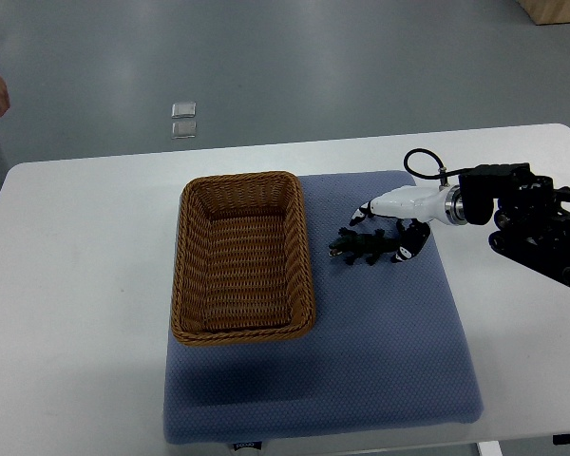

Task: Place crocodile in brown basket with right hand
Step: 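Close the right hand fingers around the crocodile and lift it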

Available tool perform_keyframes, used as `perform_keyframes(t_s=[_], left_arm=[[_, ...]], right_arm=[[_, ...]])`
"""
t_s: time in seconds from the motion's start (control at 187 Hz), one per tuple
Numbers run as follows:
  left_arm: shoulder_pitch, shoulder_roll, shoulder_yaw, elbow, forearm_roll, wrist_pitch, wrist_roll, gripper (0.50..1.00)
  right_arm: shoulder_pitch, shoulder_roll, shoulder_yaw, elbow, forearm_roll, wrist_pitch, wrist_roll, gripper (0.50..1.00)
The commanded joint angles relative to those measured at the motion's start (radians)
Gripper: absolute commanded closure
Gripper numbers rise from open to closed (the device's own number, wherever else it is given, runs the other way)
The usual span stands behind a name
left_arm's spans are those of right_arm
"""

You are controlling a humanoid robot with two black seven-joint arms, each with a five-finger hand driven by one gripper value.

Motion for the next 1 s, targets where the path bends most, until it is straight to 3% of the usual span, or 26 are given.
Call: perform_keyframes(t_s=[0.0,0.123,0.418,0.632,0.997], left_arm=[[0.000,0.000,0.000,0.000,0.000,0.000,0.000,0.500],[0.000,0.000,0.000,0.000,0.000,0.000,0.000,0.500],[0.000,0.000,0.000,-0.001,0.000,0.000,0.000,0.500],[0.000,0.000,0.000,0.000,0.000,0.000,0.000,0.500],[0.000,0.000,0.000,-0.001,0.000,0.000,0.000,0.500]], right_arm=[[0.001,0.001,-0.001,-0.006,0.000,-0.008,0.000,0.722],[0.000,0.002,-0.001,-0.005,0.000,-0.008,0.003,0.744],[0.000,0.004,-0.004,-0.003,-0.003,-0.007,0.006,0.859],[0.001,-0.001,-0.004,-0.003,0.000,-0.004,0.008,1.000],[0.012,-0.019,0.004,0.000,0.014,-0.007,0.009,1.000]])
